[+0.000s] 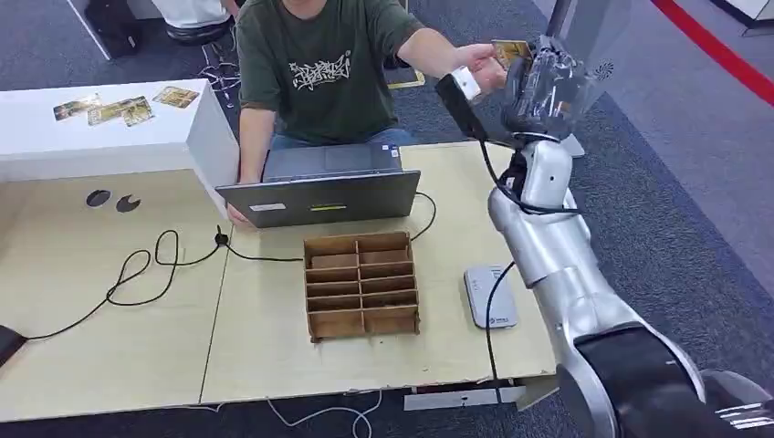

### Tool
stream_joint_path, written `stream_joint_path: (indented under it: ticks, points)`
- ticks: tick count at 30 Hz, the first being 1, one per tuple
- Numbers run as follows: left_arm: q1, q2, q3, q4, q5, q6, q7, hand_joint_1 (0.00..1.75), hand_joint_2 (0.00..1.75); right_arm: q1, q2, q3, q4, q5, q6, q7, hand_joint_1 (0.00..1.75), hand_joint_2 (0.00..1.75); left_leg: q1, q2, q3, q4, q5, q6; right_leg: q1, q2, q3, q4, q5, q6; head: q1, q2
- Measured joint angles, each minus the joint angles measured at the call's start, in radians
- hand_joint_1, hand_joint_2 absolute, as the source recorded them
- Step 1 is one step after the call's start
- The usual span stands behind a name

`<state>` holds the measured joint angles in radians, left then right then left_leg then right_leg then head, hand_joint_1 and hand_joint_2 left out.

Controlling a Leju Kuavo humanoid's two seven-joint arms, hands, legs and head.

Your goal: Pass the card to the sensor for recognition and then transmit it.

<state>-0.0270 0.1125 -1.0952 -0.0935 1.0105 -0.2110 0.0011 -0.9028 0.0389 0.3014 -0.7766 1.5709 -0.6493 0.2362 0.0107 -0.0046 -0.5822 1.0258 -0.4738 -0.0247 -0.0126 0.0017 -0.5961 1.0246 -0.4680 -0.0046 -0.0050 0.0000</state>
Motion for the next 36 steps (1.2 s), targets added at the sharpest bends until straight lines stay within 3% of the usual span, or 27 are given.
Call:
stream_joint_path:
  ticks: [6, 13, 36]
  points:
    - [-0.008, 0.009, -0.024, -0.006, -0.013, -0.006, 0.005, 0.00, 0.00, -0.113, 0.013, 0.080, 0.184, 0.000, 0.000, 0.058, 1.75, 1.75, 0.000, 0.000, 0.000, 0.000, 0.000, 0.000, 0.000, 0.000, 0.000, 0.000, 0.000, 0.000, 0.000, 0.000]
    - [-0.012, 0.015, -0.046, -0.009, -0.018, -0.009, 0.006, 0.00, 0.00, -0.167, 0.029, 0.127, 0.310, 0.000, 0.003, 0.080, 1.75, 1.75, 0.000, -0.001, 0.000, 0.000, 0.000, 0.000, 0.000, 0.000, 0.000, 0.000, 0.000, 0.000, 0.000, 0.000]
    - [-0.013, 0.023, -0.068, -0.013, -0.018, -0.011, 0.007, 0.00, 0.00, -0.173, 0.035, 0.149, 0.405, 0.000, 0.008, 0.094, 1.75, 1.75, 0.000, -0.001, 0.000, 0.000, 0.001, 0.000, 0.000, 0.000, 0.000, 0.000, 0.000, 0.000, 0.000, 0.000]
